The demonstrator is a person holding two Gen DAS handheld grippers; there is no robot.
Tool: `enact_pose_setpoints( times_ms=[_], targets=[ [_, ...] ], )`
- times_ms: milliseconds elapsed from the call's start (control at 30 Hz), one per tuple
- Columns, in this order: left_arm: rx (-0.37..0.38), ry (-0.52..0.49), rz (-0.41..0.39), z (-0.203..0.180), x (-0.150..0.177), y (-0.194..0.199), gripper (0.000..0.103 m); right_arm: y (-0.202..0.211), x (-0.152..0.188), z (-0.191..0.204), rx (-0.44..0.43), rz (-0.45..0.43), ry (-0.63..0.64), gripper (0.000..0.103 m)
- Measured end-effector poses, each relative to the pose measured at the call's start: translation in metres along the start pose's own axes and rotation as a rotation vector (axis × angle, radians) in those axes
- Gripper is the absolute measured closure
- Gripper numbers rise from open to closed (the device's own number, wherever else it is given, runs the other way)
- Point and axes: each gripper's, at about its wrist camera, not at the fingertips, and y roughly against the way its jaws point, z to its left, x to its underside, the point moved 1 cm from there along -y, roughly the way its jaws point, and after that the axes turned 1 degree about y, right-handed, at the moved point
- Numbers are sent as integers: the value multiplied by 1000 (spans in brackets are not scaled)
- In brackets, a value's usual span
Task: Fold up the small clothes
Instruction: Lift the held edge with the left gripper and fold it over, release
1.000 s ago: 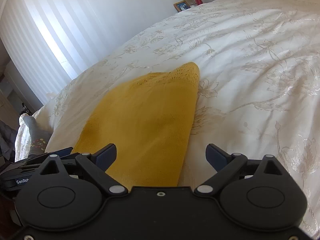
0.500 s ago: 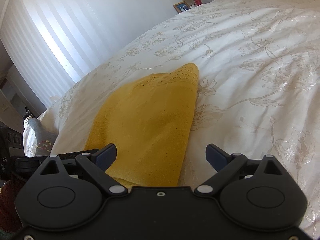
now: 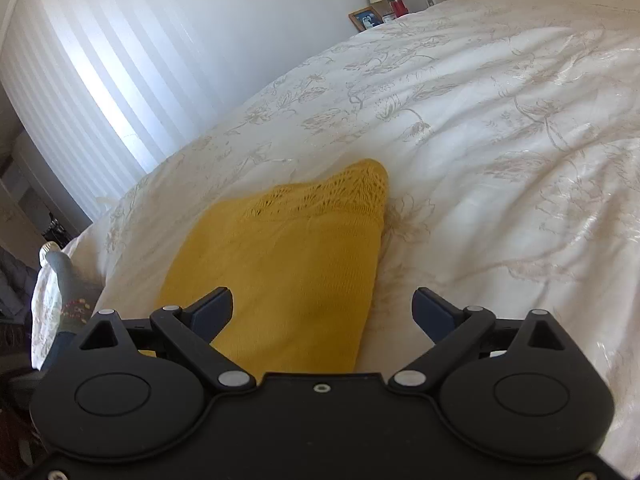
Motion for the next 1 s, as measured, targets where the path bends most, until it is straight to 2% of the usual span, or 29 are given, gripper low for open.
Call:
enact_pose_setpoints(
  times_ms=[33,100,133,200,300,467,767,1000],
  targets=[
    [7,14,-3,1,0,2,79,-6,-6,-3,-13,2,-18,5],
    [19,33,-25,1,-1,9,64,-20,-15,-9,-35,11,-59,4],
    [3,33,-40,0,-1,12,47,-26,-19,-12,-43,18,-78,4],
    [-56,10,-59,-3,-2,15,30,-40,-25,-18,-54,40,-108,4],
    [-79,16,-33,2,-3,7,30,-58,-25,-24,-61,79,-129,3],
    [8,84,-3,7,-8,-7,28,-71,-19,-26,-86,100,-107,0],
    [106,91,12,-3,-22,-48,24,-87,-27,-35,-199,80,-167,0],
    [161,68,-1,-10,-30,-66,22,-107,-34,-30,-252,76,-151,0]
  ],
)
